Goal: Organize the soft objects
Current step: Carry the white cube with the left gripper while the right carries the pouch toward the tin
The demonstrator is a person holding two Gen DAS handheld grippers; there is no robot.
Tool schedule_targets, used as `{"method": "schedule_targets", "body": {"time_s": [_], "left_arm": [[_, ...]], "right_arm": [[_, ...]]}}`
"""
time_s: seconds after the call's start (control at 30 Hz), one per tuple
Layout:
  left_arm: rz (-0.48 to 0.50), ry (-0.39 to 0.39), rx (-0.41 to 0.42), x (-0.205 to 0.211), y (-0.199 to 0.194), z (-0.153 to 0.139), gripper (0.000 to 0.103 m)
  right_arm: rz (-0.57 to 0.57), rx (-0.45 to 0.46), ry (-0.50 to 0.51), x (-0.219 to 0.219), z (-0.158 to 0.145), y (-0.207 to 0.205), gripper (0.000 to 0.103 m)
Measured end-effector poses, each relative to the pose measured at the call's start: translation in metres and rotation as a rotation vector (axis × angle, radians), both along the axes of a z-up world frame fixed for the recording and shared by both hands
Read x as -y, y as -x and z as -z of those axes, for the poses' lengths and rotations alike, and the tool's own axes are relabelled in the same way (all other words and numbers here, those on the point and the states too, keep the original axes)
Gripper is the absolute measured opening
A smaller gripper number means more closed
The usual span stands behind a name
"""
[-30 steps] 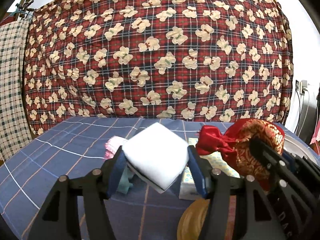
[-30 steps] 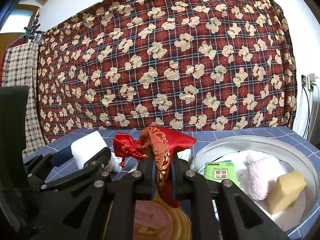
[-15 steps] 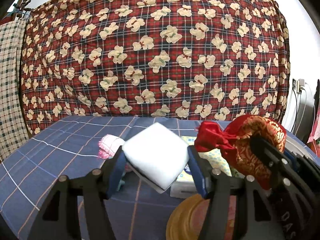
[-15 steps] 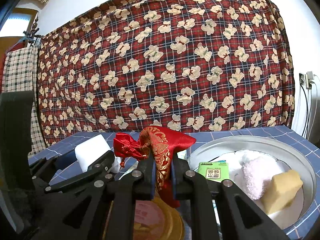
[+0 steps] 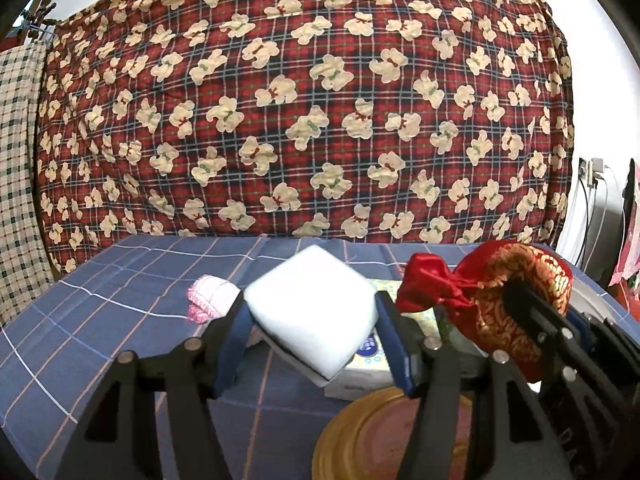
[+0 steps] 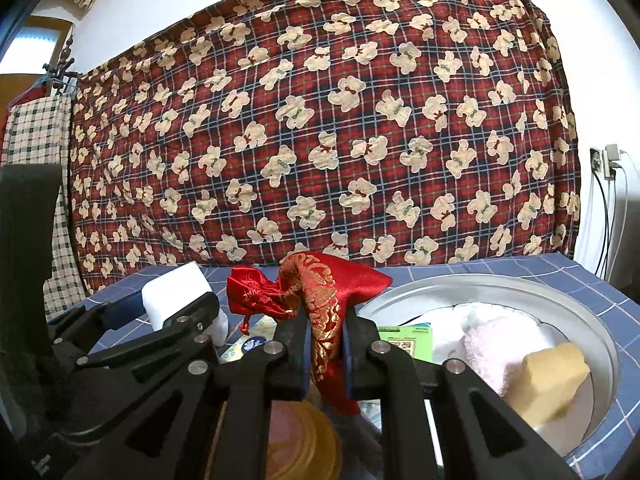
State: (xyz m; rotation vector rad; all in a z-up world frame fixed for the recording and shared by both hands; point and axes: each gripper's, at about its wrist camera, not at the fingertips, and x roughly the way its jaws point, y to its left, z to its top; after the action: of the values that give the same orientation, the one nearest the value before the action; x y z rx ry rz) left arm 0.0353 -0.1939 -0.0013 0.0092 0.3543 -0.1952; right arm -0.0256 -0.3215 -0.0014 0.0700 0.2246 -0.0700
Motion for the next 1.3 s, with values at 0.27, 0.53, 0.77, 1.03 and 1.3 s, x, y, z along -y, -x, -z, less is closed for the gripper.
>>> {"method": "schedule_targets", "body": {"time_s": [0.27, 0.53, 0.77, 1.03, 1.3], "left_arm": [[0.010, -0.013, 0.000, 0.007, 0.001, 0.000, 0.061], [0.029, -0.020, -0.003, 0.017, 0.003, -0.006, 0.061], [0.076, -0.034, -0.010, 0.035, 0.005, -0.020, 0.061], [0.139, -0.071, -0.027, 0.067, 0.006, -0.039, 0.062], [0.205, -0.107, -0.064, 0.104, 0.005, -0.043, 0.062]], "right_arm": [[0.007, 0.001, -0.025, 0.012, 0.000, 0.001, 0.013], [0.018, 0.011, -0.025, 0.022, -0.006, 0.005, 0.013], [0.062, 0.025, -0.039, 0.050, -0.018, 0.012, 0.013], [0.139, 0.012, -0.058, 0.093, -0.032, 0.010, 0.013], [0.195, -0.040, -0.071, 0.123, -0.026, 0.003, 0.013]]}}
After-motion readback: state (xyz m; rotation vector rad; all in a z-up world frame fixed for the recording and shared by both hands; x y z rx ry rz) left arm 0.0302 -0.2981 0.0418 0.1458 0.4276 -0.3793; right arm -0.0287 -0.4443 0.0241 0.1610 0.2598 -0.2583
